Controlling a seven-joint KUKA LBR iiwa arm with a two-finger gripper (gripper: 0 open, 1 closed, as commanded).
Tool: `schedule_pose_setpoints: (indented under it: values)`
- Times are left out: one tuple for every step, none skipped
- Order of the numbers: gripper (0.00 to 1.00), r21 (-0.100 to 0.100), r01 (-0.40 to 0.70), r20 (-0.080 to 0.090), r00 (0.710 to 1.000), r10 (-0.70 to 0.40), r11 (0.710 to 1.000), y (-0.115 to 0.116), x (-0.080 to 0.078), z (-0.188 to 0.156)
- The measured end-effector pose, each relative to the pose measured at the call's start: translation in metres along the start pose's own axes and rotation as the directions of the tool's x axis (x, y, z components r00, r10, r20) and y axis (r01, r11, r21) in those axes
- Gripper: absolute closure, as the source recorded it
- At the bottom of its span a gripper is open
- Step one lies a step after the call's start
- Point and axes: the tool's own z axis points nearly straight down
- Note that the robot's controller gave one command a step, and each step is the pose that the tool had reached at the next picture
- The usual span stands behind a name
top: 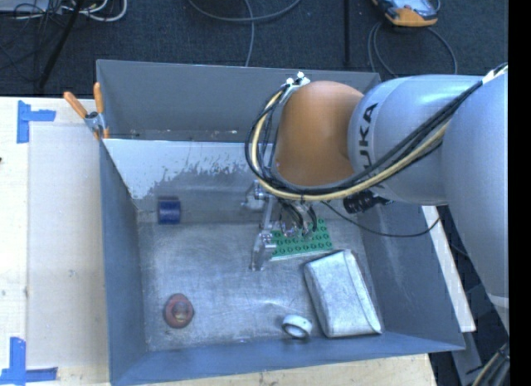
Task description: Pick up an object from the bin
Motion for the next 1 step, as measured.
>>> schedule_pose_setpoints:
  values:
    - [0.0,0.005,0.167,0.001,0.986,-0.167,0.986,-0.1008,-0.0108,0.0105]
